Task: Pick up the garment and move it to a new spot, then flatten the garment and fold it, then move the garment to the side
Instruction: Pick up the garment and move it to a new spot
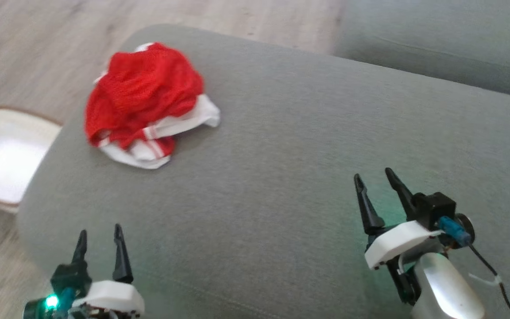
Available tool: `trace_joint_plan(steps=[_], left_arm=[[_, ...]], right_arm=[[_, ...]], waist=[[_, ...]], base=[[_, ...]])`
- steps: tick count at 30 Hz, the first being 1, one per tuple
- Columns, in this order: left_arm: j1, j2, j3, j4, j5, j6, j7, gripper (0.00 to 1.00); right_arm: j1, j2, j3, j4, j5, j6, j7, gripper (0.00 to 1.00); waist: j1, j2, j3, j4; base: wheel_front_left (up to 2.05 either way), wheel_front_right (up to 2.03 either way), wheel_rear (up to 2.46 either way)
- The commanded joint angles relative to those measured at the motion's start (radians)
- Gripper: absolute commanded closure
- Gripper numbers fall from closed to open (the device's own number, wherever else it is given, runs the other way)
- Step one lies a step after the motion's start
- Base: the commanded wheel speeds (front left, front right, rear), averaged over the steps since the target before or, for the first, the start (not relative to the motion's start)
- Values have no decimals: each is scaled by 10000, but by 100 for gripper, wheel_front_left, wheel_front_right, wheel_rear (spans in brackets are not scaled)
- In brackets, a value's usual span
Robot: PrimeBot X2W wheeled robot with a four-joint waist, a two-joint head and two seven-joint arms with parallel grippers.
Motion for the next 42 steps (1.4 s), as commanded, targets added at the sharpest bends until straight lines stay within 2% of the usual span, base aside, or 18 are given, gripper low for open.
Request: trace_joint_plan(steps=[1,6,13,17,21,23,28,34,39,42], left_arm=[[-158,87,426,-363,-20,73,-97,0],[60,105,890,-481,53,17,-97,0],[-309,122,1535,-921,25,-163,-97,0],[-1133,243,1886,-1347,13,-349,-97,0],[-2400,715,1990,-1345,61,-719,-97,0],[-3513,1247,1880,-819,89,-986,-97,0],[-5143,2004,1512,276,-13,-1229,-97,0],[-6235,2475,673,1451,-352,-1306,-97,0],[-7046,2978,-101,2840,-1080,-1312,194,0],[-7342,3153,-209,3495,-1225,-1313,376,0]], right_arm=[[-229,35,332,-295,79,42,-111,0],[-309,35,668,-251,239,42,-111,0],[-448,30,848,-101,70,42,-111,0],[-669,-152,748,-148,-121,42,-111,0],[-933,-397,766,-397,-211,42,-111,0],[-1126,-541,828,-593,-236,42,-111,0],[-1378,-704,965,-877,-241,42,-111,0],[-1486,-832,972,-984,-189,42,-111,0],[-1632,-911,964,-1085,-139,42,-111,0],[-1730,-891,916,-1044,-76,42,-111,0]], waist=[[0,-1,78,687],[0,-1,113,950],[0,-1,481,610],[0,-1,1103,313],[0,-1,1833,-3],[0,-1,2316,-289],[0,-1,2971,-850],[0,-1,3365,-1358],[0,-1,3728,-1793],[0,-1,3916,-1991]], base=[[0,0,0],[0,0,0],[0,0,0],[0,0,0],[0,0,0],[0,0,0],[0,0,0],[0,0,0],[0,0,0],[0,0,0]])
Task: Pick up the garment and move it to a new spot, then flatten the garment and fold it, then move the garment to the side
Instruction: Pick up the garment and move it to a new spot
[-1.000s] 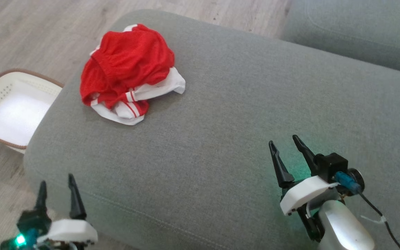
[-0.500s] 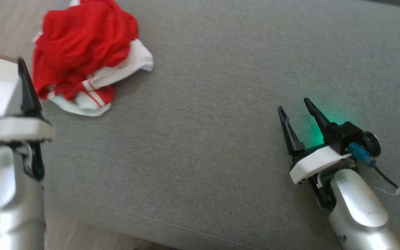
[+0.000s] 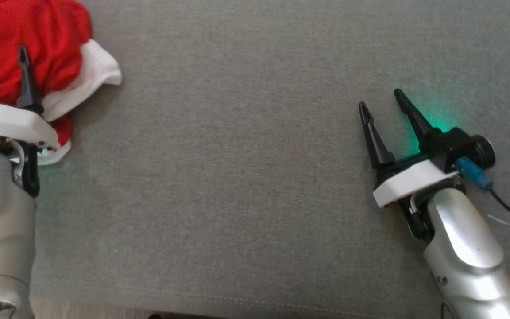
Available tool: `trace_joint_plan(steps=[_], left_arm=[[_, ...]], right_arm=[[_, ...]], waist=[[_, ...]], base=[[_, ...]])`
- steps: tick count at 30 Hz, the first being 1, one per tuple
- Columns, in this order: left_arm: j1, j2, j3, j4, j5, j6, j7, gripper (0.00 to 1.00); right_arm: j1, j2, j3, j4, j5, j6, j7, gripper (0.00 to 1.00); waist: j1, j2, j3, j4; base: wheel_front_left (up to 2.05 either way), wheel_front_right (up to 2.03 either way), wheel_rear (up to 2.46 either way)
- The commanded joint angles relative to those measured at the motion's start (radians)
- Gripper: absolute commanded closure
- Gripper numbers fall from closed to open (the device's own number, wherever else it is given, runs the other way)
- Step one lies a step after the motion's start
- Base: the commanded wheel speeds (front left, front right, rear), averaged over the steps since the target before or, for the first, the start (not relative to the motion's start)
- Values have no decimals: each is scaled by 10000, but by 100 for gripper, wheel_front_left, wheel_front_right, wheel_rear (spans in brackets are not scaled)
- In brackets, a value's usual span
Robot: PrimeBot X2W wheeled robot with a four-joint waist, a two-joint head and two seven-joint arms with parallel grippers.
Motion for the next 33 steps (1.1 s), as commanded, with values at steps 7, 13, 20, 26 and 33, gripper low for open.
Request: trace_joint_plan(steps=[7,13,20,26,33], left_arm=[[-685,883,97,1320,-95,156,365,100],[-1261,1014,-199,954,237,308,-292,100],[-1925,762,-906,-716,606,138,-439,100],[-1876,-25,-1756,-2339,510,45,-445,100],[-1103,-1638,-3124,-3474,-391,22,-446,100]], right_arm=[[-79,140,175,128,195,39,-49,0],[89,304,63,184,282,39,-49,0],[568,646,-18,312,482,39,-49,0],[904,835,207,338,681,39,-49,0],[1196,885,475,230,1038,39,-49,0]], waist=[[0,0,182,-577],[0,0,-391,-704],[0,0,-1520,-1145],[0,0,-2289,-2136],[0,0,-2681,-3323]], base=[[0,0,0],[0,0,0],[0,0,0],[0,0,0],[0,0,0]])
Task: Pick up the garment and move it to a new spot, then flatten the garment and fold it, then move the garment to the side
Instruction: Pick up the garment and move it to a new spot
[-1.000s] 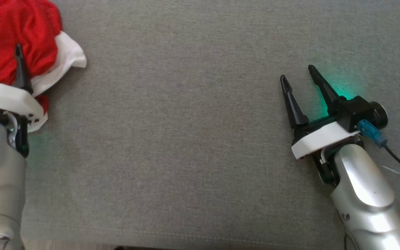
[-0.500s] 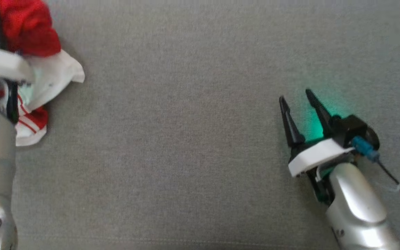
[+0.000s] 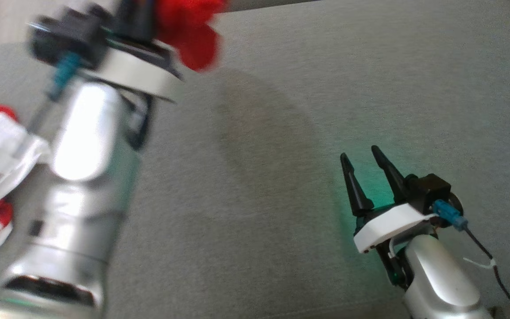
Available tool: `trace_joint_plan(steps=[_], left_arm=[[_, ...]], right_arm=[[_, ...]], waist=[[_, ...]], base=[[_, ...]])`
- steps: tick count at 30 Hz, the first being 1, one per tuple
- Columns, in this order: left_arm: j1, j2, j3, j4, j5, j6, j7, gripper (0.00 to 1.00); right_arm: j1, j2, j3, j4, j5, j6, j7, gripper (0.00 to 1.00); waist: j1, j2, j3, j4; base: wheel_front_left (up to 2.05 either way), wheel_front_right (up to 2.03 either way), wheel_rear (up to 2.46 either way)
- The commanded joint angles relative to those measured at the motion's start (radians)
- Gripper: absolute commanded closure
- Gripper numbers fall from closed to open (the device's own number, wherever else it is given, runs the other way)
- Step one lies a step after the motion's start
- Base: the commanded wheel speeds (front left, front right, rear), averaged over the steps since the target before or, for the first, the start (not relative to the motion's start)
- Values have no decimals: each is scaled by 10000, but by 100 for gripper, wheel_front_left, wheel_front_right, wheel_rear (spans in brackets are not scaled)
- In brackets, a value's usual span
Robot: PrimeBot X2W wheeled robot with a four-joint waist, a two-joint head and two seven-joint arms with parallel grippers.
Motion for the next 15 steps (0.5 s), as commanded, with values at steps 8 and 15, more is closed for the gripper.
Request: trace_joint_plan(steps=[8,15], left_arm=[[1534,-536,-1400,-233,-1152,19,-42,100],[3049,-593,-1815,530,-1556,330,-43,0]], right_arm=[[167,169,478,-311,384,35,-28,0],[255,170,554,-272,486,35,-28,0]], waist=[[2,-1,-450,-1335],[2,-1,-508,-1431]], base=[[0,0,0],[0,0,0]])
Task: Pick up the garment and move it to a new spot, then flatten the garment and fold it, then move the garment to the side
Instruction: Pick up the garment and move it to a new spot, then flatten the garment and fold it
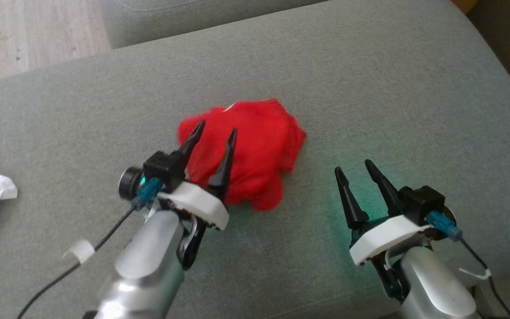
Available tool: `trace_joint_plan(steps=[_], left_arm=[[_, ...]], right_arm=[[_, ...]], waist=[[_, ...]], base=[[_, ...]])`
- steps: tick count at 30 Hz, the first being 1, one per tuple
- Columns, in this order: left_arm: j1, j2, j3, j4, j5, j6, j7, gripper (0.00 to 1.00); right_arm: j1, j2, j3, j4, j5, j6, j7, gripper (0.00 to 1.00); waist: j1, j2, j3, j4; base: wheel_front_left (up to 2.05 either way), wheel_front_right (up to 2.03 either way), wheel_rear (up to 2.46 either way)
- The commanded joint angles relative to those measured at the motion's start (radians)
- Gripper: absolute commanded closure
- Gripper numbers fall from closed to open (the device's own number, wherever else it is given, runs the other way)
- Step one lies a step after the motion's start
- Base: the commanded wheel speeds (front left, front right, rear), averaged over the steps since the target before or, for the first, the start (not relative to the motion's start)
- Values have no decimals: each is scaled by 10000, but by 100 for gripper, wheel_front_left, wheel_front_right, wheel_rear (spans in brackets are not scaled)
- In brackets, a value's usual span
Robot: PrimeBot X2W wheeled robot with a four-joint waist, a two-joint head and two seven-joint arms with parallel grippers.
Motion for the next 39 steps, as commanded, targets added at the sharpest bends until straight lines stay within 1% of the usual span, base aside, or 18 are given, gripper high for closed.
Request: trace_joint_plan(steps=[1,3,7,10,14,17,21,23,28,33,36,39], left_arm=[[-280,178,426,-301,3,111,-50,0],[90,177,756,-354,91,285,-50,0],[954,336,1734,-836,396,613,-51,0],[1746,429,2477,-1293,664,745,-51,0],[2870,446,3440,-1737,914,752,-51,0],[3694,444,3963,-2045,1240,663,-51,0],[4639,395,4673,-2387,1561,606,-51,0],[5216,318,5014,-2607,1760,502,-51,0],[5760,209,5200,-2687,1909,345,-51,0],[5730,182,5004,-2658,1926,242,-51,0],[5558,178,4550,-2727,2005,179,-51,0],[5258,176,4199,-2809,1924,208,-51,0]], right_arm=[[-138,126,209,-285,57,35,-36,0],[-134,126,173,-285,56,35,-36,0],[-89,127,19,-287,31,35,-36,0],[-2,127,-100,-283,-24,35,-36,0],[155,127,-263,-245,-45,35,-36,0],[288,127,-377,-211,-82,35,-36,0],[494,127,-492,-165,-129,35,-36,0],[665,127,-579,-119,-131,35,-36,0],[903,127,-839,2,-181,35,-36,0],[818,127,-1276,233,-306,35,-36,0],[333,117,-1611,513,-513,35,-36,0],[-578,-12,-1843,875,-934,35,-36,0]], waist=[[1,-1,-11,53],[1,-1,-38,177],[1,-1,-151,592],[1,-1,-311,988],[1,-1,-612,1426],[1,-1,-828,1671],[1,-1,-1091,1846],[1,-1,-1205,1895],[1,-1,-1301,2011],[1,-1,-1230,2246],[1,-1,-969,2467],[1,-1,-537,2754]], base=[[0,0,0],[0,0,0],[0,0,0],[0,0,0],[0,0,0],[0,0,0],[0,0,0],[0,0,0],[0,0,0],[0,0,0],[0,0,0],[0,0,0]])
